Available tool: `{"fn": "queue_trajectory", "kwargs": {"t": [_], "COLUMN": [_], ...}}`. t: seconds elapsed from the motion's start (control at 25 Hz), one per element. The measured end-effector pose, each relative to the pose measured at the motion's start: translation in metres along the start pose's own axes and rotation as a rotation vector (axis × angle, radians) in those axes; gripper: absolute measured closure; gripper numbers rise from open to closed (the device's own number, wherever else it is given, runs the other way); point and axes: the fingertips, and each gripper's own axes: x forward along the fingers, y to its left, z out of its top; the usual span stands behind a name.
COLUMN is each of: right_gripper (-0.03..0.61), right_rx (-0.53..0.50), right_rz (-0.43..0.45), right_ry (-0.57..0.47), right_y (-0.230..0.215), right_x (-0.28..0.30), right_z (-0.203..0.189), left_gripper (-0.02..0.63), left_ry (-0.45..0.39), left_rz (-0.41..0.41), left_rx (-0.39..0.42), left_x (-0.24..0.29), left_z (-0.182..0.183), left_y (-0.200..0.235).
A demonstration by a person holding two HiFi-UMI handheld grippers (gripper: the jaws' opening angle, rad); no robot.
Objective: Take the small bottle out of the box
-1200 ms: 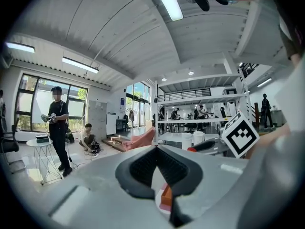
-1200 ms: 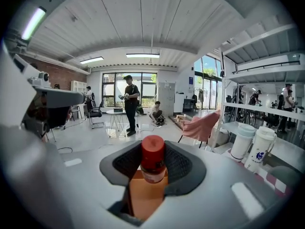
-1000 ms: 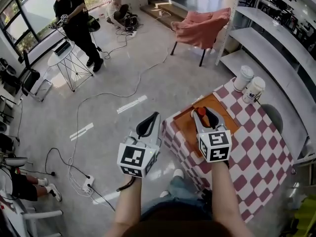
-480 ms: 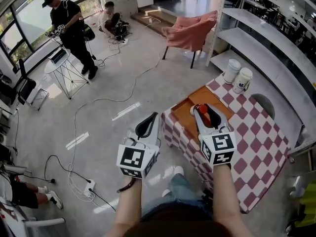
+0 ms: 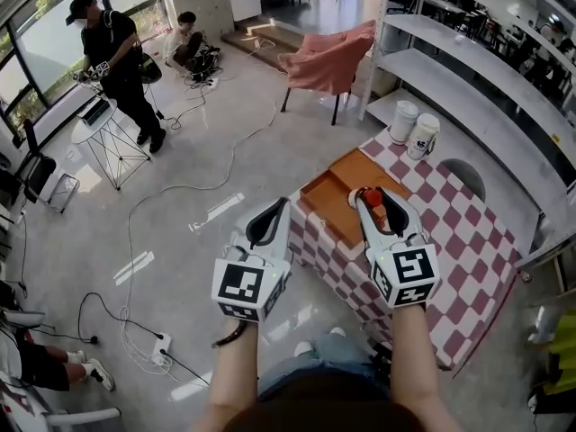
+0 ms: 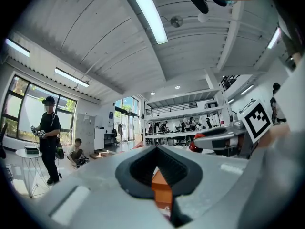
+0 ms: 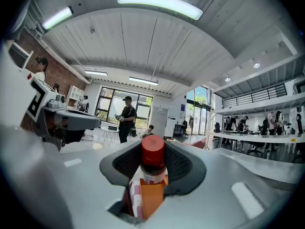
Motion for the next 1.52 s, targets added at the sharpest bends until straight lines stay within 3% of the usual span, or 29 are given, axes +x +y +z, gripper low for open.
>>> {"fn": "queue_trajectory", "kwargs": {"t": [0.48, 0.92, 1.52], "right_gripper": [0.437, 0.437, 0.437], "right_rx": [-0.027, -0.046, -0.06], "right_rz": [-0.056, -0.12, -0.171], "right_ry": [-0.046, -0.085, -0.136], "right_y": [-0.036, -0.069, -0.087], "right_x": [-0.06, -0.119, -0.156], "right_z": [0.025, 0.044, 0.073], "left_gripper": [0.614, 0.614, 0.614], "left_ry": [-0.069, -0.12, -0.145], "left_rz": [0.016, 0.033, -0.022], "left_rx": [0.008, 0.065, 0.113], "left_x": [0.005, -0.004, 0.004], "left_z": [0.03, 0.065, 0.087], "left_y": [-0.031, -0.062, -0.091]}}
